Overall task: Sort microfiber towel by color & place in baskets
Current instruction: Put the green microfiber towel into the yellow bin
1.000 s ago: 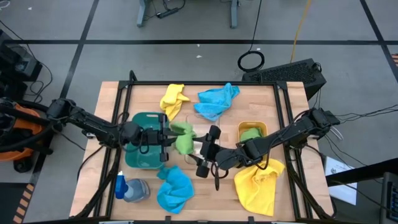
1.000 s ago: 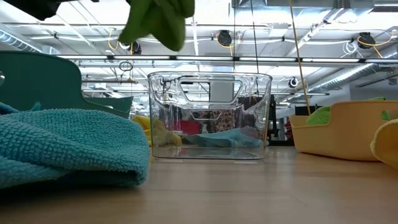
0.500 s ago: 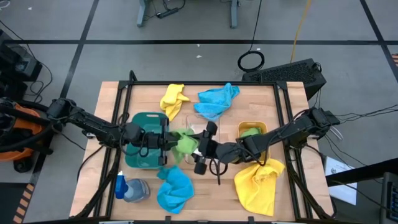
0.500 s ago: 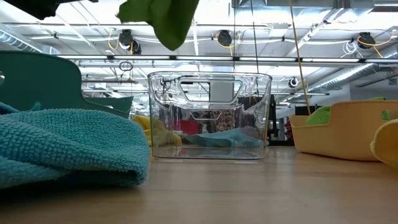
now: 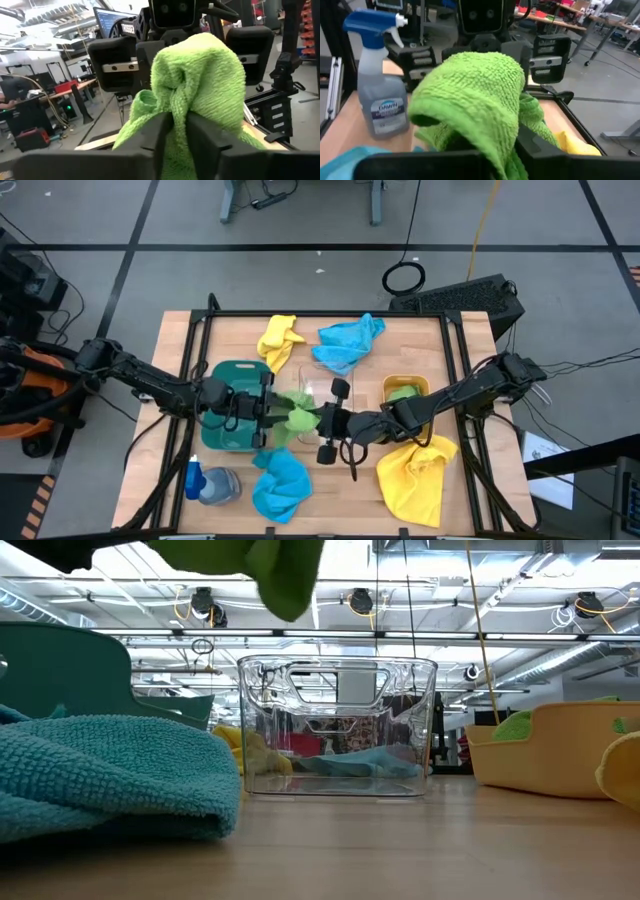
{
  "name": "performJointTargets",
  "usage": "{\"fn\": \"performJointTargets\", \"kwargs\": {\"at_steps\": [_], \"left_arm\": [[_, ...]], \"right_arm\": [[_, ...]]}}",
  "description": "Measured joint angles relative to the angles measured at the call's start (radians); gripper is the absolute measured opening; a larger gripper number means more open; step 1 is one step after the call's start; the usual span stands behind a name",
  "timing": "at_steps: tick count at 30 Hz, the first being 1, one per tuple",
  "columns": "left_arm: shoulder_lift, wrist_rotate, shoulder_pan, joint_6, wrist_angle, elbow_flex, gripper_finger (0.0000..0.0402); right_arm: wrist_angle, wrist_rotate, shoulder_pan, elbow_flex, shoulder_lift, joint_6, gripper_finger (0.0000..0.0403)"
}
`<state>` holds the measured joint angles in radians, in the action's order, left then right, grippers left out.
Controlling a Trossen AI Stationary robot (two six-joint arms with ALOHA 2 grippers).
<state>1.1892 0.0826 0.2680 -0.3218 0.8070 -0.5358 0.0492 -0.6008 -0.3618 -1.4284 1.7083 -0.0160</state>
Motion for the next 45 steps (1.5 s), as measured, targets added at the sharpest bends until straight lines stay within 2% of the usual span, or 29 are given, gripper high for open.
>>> {"fn": "performJointTargets", "kwargs": {"at_steps": [4,8,15,20,23,28,45], "left_arm": [[-0.022,0.004,0.01,0.026,0.007,-0.001,0.0148],[-0.061,0.038,0.017,0.054,-0.028,-0.002,0.0179],[-0.109,0.075,0.019,0.053,-0.127,-0.002,0.0185],[-0.11,0.091,0.018,0.054,-0.144,-0.002,0.0185],[-0.11,0.092,0.018,0.055,-0.144,-0.002,0.0185],[-0.11,0.098,0.018,0.055,-0.148,-0.002,0.0185],[-0.11,0.1,-0.025,0.053,-0.151,-0.002,0.0184]], "right_arm": [[0.128,-0.026,-0.004,0.0,-0.036,-0.062,0.0032],[0.367,-0.082,-0.025,0.0,-0.116,-0.189,0.0031],[0.924,-0.076,-0.063,0.0,-0.245,-0.596,0.0021],[1.296,0.042,-0.089,0.0,-0.286,-0.904,0.003],[1.436,0.053,-0.112,0.004,-0.283,-1.045,0.0029],[1.431,0.082,-0.127,0.072,-0.28,-1.119,0.003],[1.266,0.148,-0.108,0.341,-0.28,-1.177,0.0033]]}}
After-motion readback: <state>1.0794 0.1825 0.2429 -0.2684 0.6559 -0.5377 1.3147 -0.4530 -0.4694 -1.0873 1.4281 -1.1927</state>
